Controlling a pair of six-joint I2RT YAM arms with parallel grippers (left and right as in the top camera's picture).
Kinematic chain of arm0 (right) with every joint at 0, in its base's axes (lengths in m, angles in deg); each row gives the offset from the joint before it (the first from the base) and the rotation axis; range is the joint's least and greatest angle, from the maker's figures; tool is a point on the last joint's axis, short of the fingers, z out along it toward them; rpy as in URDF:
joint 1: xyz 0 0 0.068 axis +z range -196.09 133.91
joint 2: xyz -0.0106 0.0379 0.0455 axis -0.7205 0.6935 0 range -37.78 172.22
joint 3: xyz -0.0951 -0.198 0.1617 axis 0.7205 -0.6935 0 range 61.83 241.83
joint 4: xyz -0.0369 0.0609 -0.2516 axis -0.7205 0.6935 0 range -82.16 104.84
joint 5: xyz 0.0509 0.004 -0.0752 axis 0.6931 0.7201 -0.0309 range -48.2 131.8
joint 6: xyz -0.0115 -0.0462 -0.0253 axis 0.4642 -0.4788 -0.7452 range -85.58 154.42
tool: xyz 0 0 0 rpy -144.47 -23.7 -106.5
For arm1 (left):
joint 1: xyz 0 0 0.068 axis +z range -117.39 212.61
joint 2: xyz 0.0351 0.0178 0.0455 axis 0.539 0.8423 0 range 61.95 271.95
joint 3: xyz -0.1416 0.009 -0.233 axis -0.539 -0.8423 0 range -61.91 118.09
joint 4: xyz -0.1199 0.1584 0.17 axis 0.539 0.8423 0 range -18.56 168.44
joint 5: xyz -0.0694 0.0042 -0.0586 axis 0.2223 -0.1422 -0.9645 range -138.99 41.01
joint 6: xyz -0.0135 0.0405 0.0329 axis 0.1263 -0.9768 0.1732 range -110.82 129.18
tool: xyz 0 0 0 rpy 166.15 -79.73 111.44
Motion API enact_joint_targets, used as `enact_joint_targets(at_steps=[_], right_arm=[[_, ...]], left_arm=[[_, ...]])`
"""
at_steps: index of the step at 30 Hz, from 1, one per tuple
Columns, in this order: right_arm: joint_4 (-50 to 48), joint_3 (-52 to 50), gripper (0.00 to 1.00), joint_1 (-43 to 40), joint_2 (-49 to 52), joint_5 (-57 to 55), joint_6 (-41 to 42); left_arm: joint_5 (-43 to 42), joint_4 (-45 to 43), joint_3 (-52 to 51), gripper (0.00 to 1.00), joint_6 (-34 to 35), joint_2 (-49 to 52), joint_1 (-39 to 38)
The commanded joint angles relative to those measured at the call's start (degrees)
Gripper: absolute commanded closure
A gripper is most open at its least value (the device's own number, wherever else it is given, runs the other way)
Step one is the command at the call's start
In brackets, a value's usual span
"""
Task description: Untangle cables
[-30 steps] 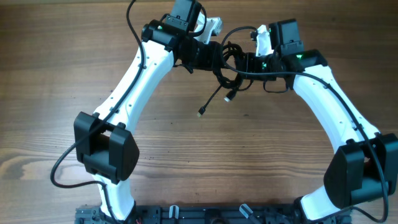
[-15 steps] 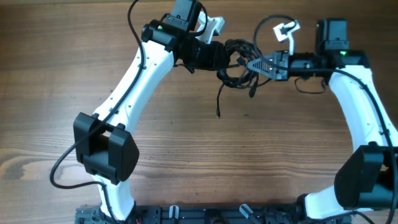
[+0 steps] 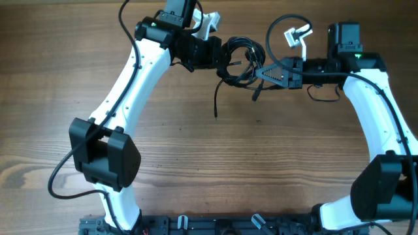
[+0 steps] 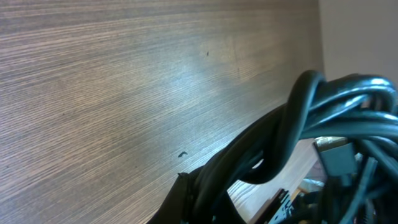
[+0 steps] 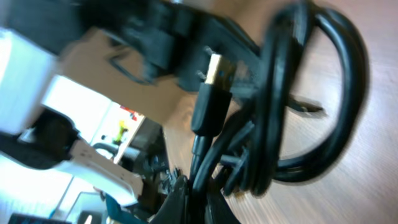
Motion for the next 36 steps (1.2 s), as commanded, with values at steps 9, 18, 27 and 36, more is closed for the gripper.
enact_joint_targets(at_steps=[9,18,27,36], right_arm=[[2.67,0.66,0.96,-4.74,-5.92,-42.1,32.24],[-4.7,3.17,0.44,-3.45,-6.34,-39.71,22.16],[-10.14,3.98,0.29,8.28,-5.46,-48.39,27.39],[-10.45,3.98,0.83,9.42,2.43,-55.25,33.09]], left_arm=[[6.1,-1.99,0.07,0.96,1.46,0.31,4.13],[-2.03,-2.23,0.07,0.96,-6.73,-2.16,4.07],[0.33,-0.5,0.07,0.96,-6.21,-2.16,0.11],[1.73,0.13,0.07,0.96,-6.16,-2.14,-1.18]])
